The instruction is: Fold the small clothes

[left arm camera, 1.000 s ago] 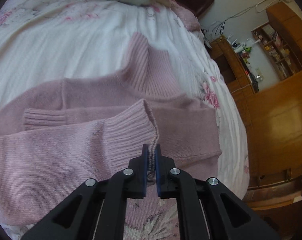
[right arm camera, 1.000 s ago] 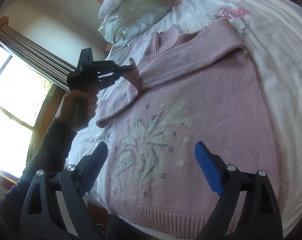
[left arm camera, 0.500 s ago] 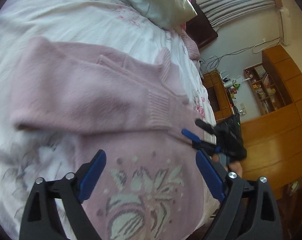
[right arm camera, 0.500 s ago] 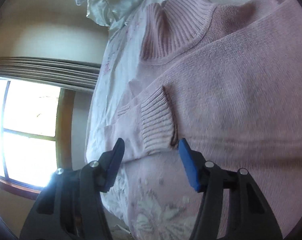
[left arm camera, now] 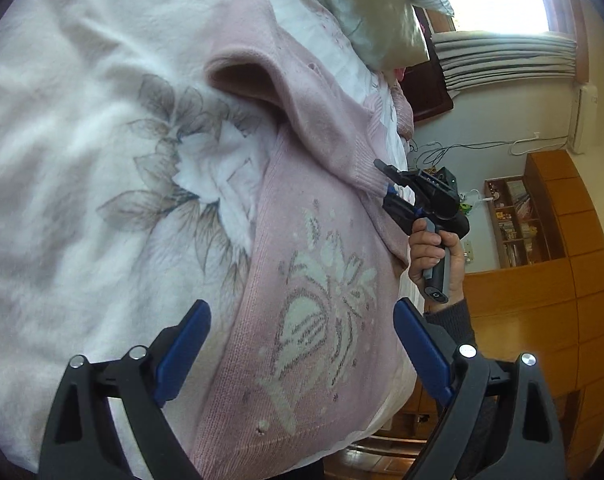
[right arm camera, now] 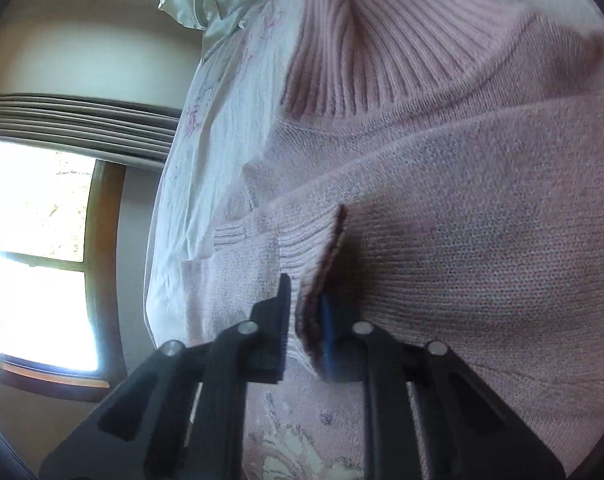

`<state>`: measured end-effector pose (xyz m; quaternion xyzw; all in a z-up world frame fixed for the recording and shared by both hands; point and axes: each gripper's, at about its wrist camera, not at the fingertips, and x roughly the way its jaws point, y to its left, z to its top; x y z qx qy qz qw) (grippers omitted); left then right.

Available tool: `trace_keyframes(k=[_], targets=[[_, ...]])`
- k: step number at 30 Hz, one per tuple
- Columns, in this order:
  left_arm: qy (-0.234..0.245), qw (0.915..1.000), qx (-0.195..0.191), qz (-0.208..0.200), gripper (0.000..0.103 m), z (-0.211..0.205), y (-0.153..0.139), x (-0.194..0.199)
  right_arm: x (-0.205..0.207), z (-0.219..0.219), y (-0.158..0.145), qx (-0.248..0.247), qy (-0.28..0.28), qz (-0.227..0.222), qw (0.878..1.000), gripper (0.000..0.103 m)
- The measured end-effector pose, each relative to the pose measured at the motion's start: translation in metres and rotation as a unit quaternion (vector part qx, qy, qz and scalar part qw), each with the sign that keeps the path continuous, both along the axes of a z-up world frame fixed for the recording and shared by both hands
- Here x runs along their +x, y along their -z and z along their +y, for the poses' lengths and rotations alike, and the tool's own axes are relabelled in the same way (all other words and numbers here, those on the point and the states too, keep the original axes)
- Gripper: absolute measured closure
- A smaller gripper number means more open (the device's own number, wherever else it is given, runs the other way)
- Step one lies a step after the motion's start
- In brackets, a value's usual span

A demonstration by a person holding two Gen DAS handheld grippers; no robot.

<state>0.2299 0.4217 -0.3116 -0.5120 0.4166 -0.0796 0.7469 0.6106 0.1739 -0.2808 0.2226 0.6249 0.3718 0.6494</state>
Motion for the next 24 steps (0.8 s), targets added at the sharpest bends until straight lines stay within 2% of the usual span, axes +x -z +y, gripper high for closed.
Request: trace_keyframes(k=[6, 13, 18, 24], targets=[[0.001, 1.0000, 0.006, -0.002, 0.010, -0.007, -0.005, -0.013, -0.004, -0.012, -0.076, -0.009, -0.001, -0.074, 0.997, 0.098], [-0.001, 0.9999, 0.008, -0.011, 0.010, -0.016, -0.018, -0.024, 0.006, -0.077, -0.150, -0.022, 0.048, -0.139, 0.989, 0.098], [0.004, 0.9998, 0.015, -0.010, 0.010, -0.022, -0.023, -0.026, 0.015, -0.140, -0.160, -0.041, 0.090, -0.155, 0.983, 0.098], [0.007, 0.9998, 0.018, -0.008, 0.010, -0.029, -0.025, -0.024, 0.022, -0.192, -0.137, -0.052, 0.127, -0.141, 0.980, 0.098]])
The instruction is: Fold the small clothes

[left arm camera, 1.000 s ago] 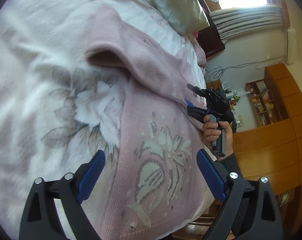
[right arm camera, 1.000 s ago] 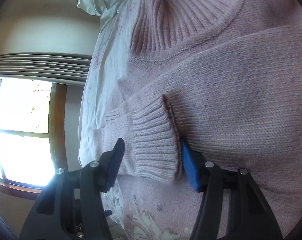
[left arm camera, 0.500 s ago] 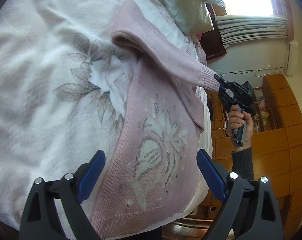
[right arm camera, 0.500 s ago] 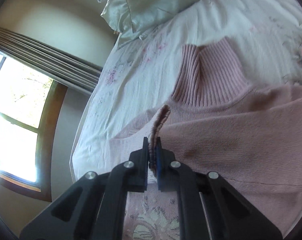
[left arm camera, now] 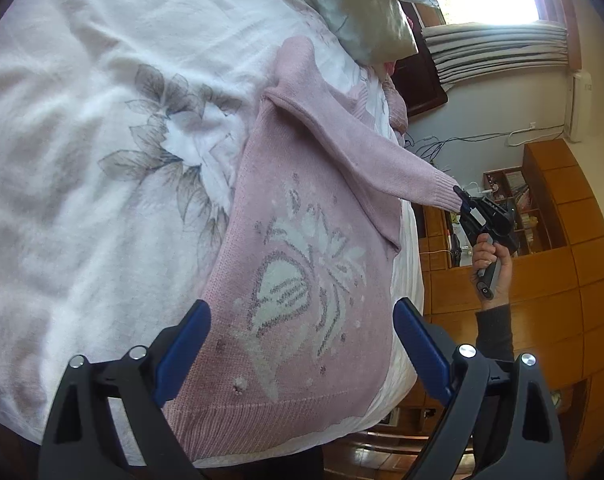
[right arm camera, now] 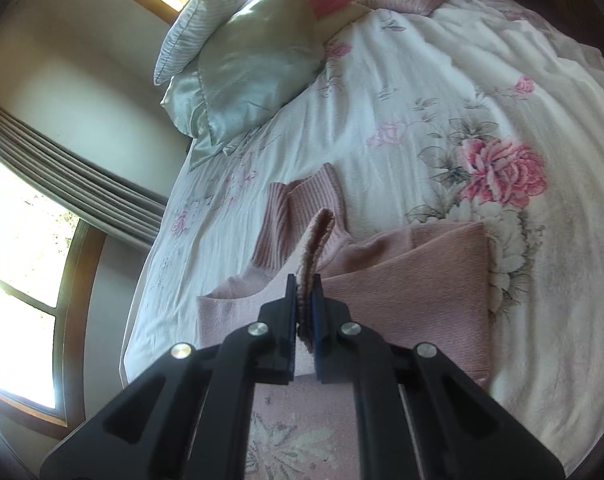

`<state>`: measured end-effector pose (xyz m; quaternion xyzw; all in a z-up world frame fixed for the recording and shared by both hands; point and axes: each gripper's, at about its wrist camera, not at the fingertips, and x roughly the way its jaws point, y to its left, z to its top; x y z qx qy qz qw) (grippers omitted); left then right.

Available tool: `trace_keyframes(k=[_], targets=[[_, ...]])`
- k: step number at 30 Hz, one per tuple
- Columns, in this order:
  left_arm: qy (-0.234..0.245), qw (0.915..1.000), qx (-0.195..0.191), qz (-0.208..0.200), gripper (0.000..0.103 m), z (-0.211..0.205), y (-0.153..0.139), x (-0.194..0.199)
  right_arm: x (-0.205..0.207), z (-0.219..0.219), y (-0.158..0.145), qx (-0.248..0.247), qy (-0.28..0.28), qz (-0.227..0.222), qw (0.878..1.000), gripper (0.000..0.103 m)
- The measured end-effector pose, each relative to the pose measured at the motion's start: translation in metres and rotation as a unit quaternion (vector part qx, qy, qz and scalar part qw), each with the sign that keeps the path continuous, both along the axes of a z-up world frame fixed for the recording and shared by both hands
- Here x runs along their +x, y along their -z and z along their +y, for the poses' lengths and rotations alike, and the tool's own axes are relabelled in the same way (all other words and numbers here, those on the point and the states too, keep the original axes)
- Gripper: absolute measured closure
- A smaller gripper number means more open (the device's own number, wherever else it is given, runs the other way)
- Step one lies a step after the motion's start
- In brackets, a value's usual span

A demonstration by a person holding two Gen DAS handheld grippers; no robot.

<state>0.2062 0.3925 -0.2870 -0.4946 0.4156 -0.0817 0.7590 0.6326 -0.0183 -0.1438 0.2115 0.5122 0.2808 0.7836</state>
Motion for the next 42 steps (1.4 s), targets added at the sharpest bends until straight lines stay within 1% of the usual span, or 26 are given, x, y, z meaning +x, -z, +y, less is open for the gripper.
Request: trace_keyframes(k=[7, 12, 18, 25, 27, 28, 30, 31, 32, 34, 37, 38, 40, 41, 42], targets=[[0.011, 0.9999, 0.006, -0.002, 0.011, -0.008, -0.002, 0.007, 0.005, -0.040, 0.044, -0.001, 0.029, 0.029, 0.999, 0.098], [0.020, 0.9998, 0.006, 0.002, 0.011, -0.016, 0.002, 0.016, 0.007, -0.062, 0.074, -0.001, 0.044, 0.051, 0.998, 0.098], [0.032, 0.9994, 0.008, 0.007, 0.011, -0.024, 0.005, 0.025, 0.007, -0.065, 0.103, -0.003, 0.039, 0.072, 0.997, 0.098], [0.043, 0.9987, 0.025, -0.004, 0.011, -0.024, -0.007, 0.044, 0.010, -0.067, 0.123, 0.000, 0.044, 0.086, 0.995, 0.098], [0.047, 0.9984, 0.031, -0.009, 0.011, -0.024, -0.012, 0.053, 0.010, -0.070, 0.130, 0.001, 0.046, 0.091, 0.995, 0.098], [0.048, 0.9982, 0.034, -0.012, 0.011, -0.024, -0.015, 0.058, 0.011, -0.072, 0.132, 0.004, 0.043, 0.091, 0.995, 0.096], [0.051, 0.9979, 0.035, -0.019, 0.011, -0.025, -0.020, 0.067, 0.010, -0.077, 0.136, 0.022, 0.044, 0.099, 0.994, 0.090], [0.053, 0.9977, 0.034, -0.023, 0.011, -0.025, -0.023, 0.072, 0.008, -0.081, 0.137, 0.032, 0.046, 0.102, 0.993, 0.085], [0.056, 0.9975, 0.034, -0.025, 0.011, -0.025, -0.025, 0.078, 0.006, -0.085, 0.137, 0.041, 0.047, 0.104, 0.993, 0.084], [0.058, 0.9973, 0.033, -0.032, 0.011, -0.025, -0.030, 0.091, 0.001, -0.091, 0.137, 0.050, 0.045, 0.104, 0.992, 0.084], [0.056, 0.9970, 0.009, -0.053, 0.010, -0.017, -0.038, 0.121, -0.007, -0.095, 0.140, 0.050, 0.038, 0.108, 0.992, 0.084], [0.055, 0.9968, 0.000, -0.058, 0.010, -0.014, -0.039, 0.134, -0.009, -0.095, 0.142, 0.045, 0.034, 0.108, 0.993, 0.084], [0.050, 0.9965, -0.013, -0.066, 0.010, -0.009, -0.041, 0.161, -0.011, -0.092, 0.146, 0.031, 0.030, 0.106, 0.993, 0.090], [0.053, 0.9961, -0.015, -0.069, 0.010, -0.008, -0.042, 0.175, -0.012, -0.091, 0.148, 0.021, 0.032, 0.104, 0.994, 0.091], [0.053, 0.9963, -0.005, -0.068, 0.010, -0.008, -0.042, 0.191, -0.011, -0.090, 0.151, 0.010, 0.033, 0.103, 0.994, 0.091]])
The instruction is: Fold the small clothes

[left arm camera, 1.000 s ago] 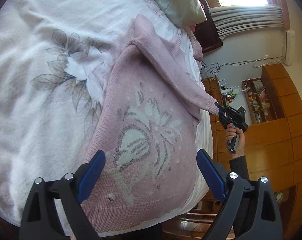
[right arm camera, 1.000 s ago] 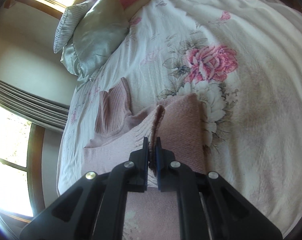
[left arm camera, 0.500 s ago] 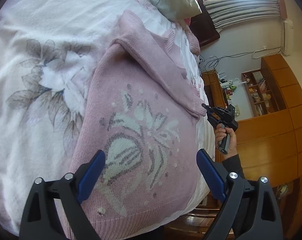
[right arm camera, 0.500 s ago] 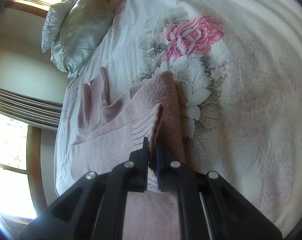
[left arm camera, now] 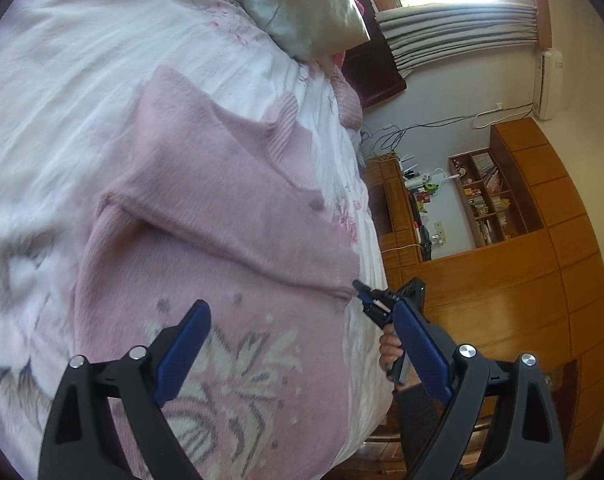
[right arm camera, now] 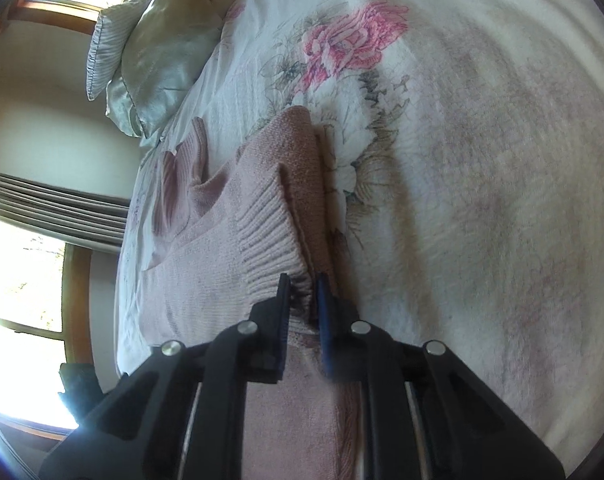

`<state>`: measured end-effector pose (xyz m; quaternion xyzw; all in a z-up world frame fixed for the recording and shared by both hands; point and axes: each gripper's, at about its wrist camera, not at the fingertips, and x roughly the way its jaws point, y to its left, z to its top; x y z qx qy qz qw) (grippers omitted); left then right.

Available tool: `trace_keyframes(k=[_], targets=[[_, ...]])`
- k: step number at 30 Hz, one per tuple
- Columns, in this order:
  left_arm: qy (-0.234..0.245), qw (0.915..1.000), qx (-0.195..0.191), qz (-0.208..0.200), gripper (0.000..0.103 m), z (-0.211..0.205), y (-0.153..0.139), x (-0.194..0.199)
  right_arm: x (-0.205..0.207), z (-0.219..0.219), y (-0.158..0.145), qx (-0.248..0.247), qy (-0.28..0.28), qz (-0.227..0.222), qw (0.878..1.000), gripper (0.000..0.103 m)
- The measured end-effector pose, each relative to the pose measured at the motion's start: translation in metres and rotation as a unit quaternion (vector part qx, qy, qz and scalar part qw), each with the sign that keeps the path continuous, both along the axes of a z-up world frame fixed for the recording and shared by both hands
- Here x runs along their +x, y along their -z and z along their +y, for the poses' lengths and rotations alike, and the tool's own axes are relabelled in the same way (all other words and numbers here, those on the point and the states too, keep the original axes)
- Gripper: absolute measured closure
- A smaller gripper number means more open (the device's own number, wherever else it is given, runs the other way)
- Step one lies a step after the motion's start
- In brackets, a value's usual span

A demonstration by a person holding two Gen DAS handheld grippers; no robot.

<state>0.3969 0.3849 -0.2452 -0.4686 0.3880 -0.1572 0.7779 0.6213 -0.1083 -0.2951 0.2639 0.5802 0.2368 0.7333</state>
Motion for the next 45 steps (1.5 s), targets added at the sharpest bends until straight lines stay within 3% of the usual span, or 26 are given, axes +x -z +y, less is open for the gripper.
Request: trace_keyframes(k=[3, 7, 11, 15, 18, 20, 22, 23, 25, 28, 32, 37, 41, 43, 45], targets=[[0.001, 0.9994, 0.031, 0.015, 0.010, 0.002, 0.009, 0.042, 0.000, -0.001, 0.001, -0.001, -0.002, -0.001, 1.000, 0.088], [0.000, 0.9955, 0.071, 0.062, 0.010, 0.013, 0.039, 0.080, -0.001, -0.016, -0.027, 0.014, 0.019, -0.048, 0.999, 0.088], [-0.002, 0.9942, 0.062, 0.089, 0.014, 0.029, 0.071, 0.091, 0.003, -0.008, -0.040, 0.025, 0.000, -0.063, 0.998, 0.088], [0.011, 0.9950, 0.077, 0.063, 0.016, 0.027, 0.071, 0.084, 0.007, 0.012, -0.020, 0.006, -0.031, -0.045, 0.998, 0.086], [0.015, 0.9956, 0.062, 0.069, 0.016, 0.029, 0.067, 0.079, 0.007, 0.021, -0.005, -0.020, -0.042, -0.034, 0.998, 0.087], [0.018, 0.9970, 0.049, 0.057, 0.014, 0.032, 0.049, 0.080, 0.009, 0.020, -0.012, -0.013, -0.043, -0.037, 0.998, 0.084], [0.022, 0.9985, 0.048, 0.013, 0.011, 0.035, 0.018, 0.087, 0.013, 0.023, -0.035, 0.000, -0.045, -0.063, 0.997, 0.081], [0.021, 0.9988, 0.045, -0.003, 0.008, 0.037, 0.005, 0.095, 0.017, 0.027, -0.046, 0.010, -0.047, -0.072, 0.996, 0.079], [0.031, 0.9986, 0.035, -0.024, 0.003, 0.038, -0.016, 0.124, 0.031, 0.043, -0.064, 0.028, -0.055, -0.077, 0.995, 0.066], [0.044, 0.9972, 0.060, -0.004, 0.004, 0.034, -0.022, 0.187, 0.061, 0.088, -0.071, 0.027, -0.080, -0.067, 0.994, 0.062], [0.053, 0.9915, 0.103, 0.059, 0.004, 0.020, 0.001, 0.268, 0.110, 0.149, -0.059, 0.002, -0.093, -0.059, 0.994, 0.062], [0.068, 0.9850, 0.147, 0.059, 0.004, -0.004, 0.018, 0.320, 0.155, 0.199, -0.044, -0.017, -0.088, -0.078, 0.993, 0.061], [0.071, 0.9770, 0.181, 0.088, 0.004, -0.014, 0.041, 0.348, 0.174, 0.225, -0.028, -0.044, -0.094, -0.093, 0.990, 0.061], [0.062, 0.9760, 0.187, 0.092, 0.008, -0.014, 0.048, 0.357, 0.182, 0.235, -0.021, -0.054, -0.090, -0.101, 0.989, 0.061], [0.057, 0.9747, 0.195, 0.093, 0.025, -0.013, 0.051, 0.362, 0.191, 0.243, -0.013, -0.060, -0.086, -0.100, 0.990, 0.058]])
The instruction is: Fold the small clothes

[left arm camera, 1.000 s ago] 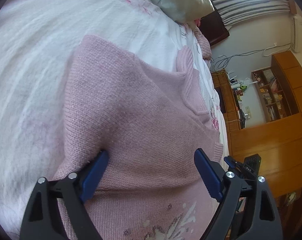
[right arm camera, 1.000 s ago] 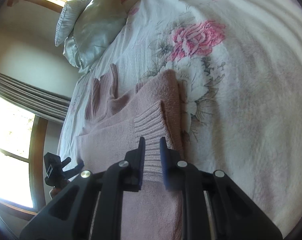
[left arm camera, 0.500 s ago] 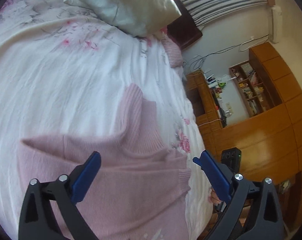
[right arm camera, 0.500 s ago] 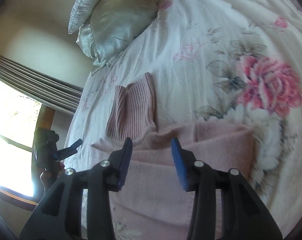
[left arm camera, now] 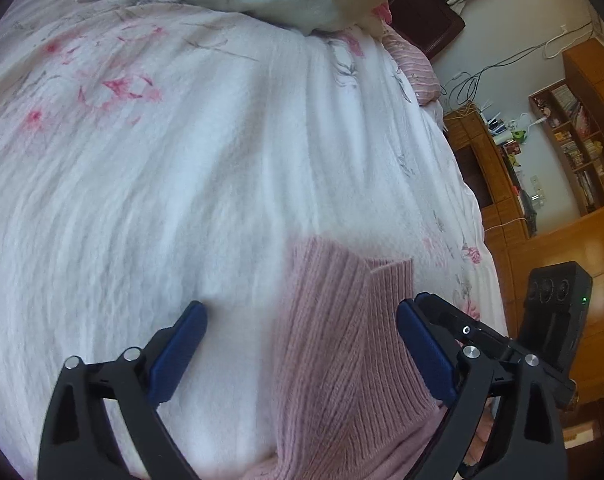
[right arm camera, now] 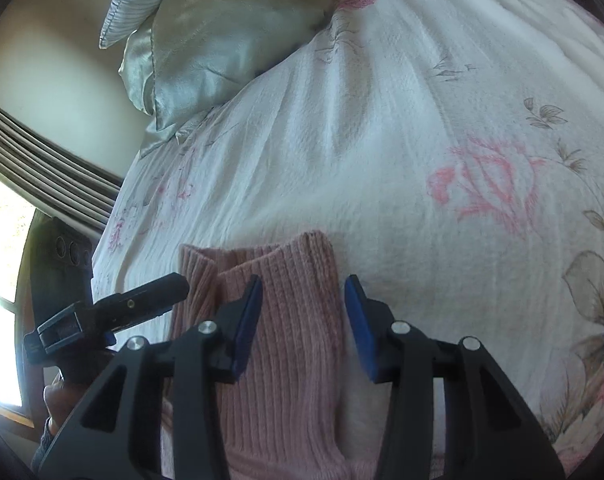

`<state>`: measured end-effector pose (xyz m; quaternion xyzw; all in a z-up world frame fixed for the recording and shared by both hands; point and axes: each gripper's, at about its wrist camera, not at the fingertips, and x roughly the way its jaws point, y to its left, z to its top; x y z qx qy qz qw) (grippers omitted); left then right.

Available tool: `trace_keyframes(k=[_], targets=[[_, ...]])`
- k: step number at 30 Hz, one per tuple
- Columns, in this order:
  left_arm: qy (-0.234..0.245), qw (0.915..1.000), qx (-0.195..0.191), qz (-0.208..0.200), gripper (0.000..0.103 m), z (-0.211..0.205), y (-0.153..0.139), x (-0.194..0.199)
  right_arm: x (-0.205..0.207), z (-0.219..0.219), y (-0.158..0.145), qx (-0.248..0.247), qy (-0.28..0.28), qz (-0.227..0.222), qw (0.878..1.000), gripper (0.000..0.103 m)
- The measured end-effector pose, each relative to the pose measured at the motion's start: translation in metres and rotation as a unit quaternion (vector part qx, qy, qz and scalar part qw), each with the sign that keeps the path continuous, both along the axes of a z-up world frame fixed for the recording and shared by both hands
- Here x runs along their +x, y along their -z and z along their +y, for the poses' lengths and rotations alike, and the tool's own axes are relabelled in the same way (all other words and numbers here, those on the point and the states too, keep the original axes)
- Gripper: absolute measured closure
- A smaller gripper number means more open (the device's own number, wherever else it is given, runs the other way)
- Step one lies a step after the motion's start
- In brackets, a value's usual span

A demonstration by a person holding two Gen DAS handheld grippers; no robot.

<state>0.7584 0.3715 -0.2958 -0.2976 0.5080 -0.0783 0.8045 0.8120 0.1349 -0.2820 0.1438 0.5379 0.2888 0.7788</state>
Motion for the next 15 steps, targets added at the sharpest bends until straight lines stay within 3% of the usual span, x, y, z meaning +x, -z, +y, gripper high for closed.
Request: trace_keyframes(k=[1, 3, 5, 8, 11, 15], targets=[[0.002, 1.0000, 0.009, 0.004, 0.047, -0.001, 0.001, 0.002, 0.002, 0.003, 0.004, -0.004, 0.000, 0.000, 1.000, 0.058], [-0.001, 0.9999, 0.016, 0.003, 0.066, 0.003, 0.002, 0.003, 0.004, 0.010, 0.008, -0.005, -0.005, -0.005, 1.000, 0.060], [-0.012, 0.9997, 0.019, -0.005, 0.085, 0.008, 0.000, -0.001, 0.001, 0.013, 0.006, -0.013, -0.011, -0.022, 1.000, 0.089], [-0.016, 0.9992, 0.010, -0.034, 0.094, 0.013, -0.010, -0.015, -0.009, 0.003, -0.006, 0.006, -0.012, -0.046, 0.999, 0.092], [-0.007, 0.9972, -0.025, -0.070, 0.094, 0.015, -0.030, -0.035, -0.025, -0.014, -0.028, 0.032, -0.014, -0.065, 0.997, 0.093], [0.020, 0.9923, -0.041, -0.115, 0.094, 0.008, -0.066, -0.069, -0.056, -0.036, -0.062, 0.065, -0.027, -0.083, 0.994, 0.093]])
